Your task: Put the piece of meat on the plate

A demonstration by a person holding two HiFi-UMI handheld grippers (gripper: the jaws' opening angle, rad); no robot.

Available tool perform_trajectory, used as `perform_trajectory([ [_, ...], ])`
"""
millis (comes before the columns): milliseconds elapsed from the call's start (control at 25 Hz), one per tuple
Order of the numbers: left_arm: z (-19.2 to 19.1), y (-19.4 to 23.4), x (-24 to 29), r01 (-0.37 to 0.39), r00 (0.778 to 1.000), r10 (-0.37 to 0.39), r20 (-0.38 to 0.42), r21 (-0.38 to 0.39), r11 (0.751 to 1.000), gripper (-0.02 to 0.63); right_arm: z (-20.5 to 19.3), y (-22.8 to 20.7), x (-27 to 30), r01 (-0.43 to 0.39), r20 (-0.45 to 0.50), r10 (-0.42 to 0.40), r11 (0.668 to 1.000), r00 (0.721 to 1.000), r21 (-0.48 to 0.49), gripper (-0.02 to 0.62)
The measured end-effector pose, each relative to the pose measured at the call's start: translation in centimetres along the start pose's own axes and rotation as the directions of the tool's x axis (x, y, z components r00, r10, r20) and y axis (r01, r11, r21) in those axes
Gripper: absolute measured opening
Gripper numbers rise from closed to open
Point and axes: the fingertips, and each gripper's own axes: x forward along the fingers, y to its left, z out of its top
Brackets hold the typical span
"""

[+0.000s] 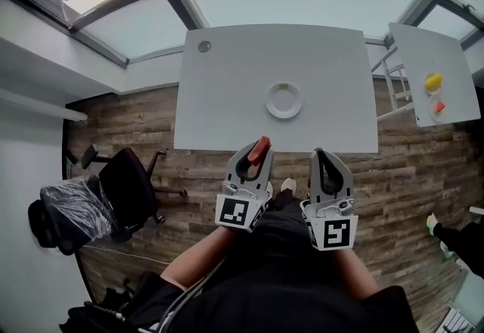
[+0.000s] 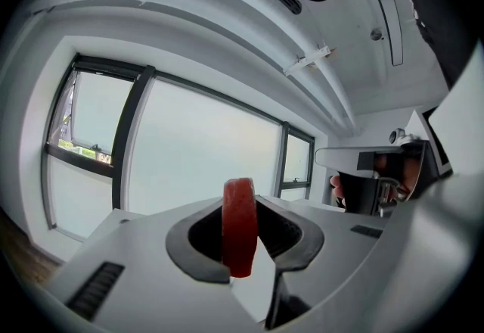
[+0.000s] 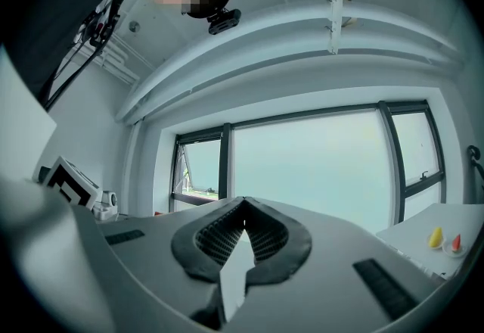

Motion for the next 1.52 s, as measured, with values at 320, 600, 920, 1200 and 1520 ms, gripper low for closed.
perform_trajectory([
  [320, -1.9, 1.4, 4.1, -0.018, 0.997, 0.016, -0.07, -0.027, 0.999, 0.095, -0.3, -1.6, 1.5, 0.005, -0.004, -0.005, 1.0, 1.0, 0.008, 0.003],
  [600, -5.0, 2.2, 8.4, -0.021, 0.988, 0.006, -0.153, -0.096, 0.995, 0.095, -0.8, -3.5, 2.5, 0.017, -0.013, -0.017, 1.0, 1.0, 0.02, 0.003],
  [920, -10.7, 3.6, 12.4, -0.046, 0.964, 0.017, -0.265, -0.105, 0.993, 0.094, -1.8, -6.9, 2.6, 0.066, -0.028, -0.065, 0.998, 0.997, 0.018, 0.003],
  [1200, -15.5, 4.2, 15.4, -0.041, 0.933, -0.01, -0.36, -0.135, 0.99, 0.094, -2.6, -8.1, 3.2, 0.067, -0.054, -0.066, 0.998, 0.996, 0.018, 0.003],
  [1520, -19.7, 5.7, 18.5, -0.032, 0.895, -0.029, -0.446, -0.129, 0.991, 0.095, -3.1, -9.0, 3.8, 0.077, -0.071, -0.077, 0.997, 0.995, 0.007, 0.003],
])
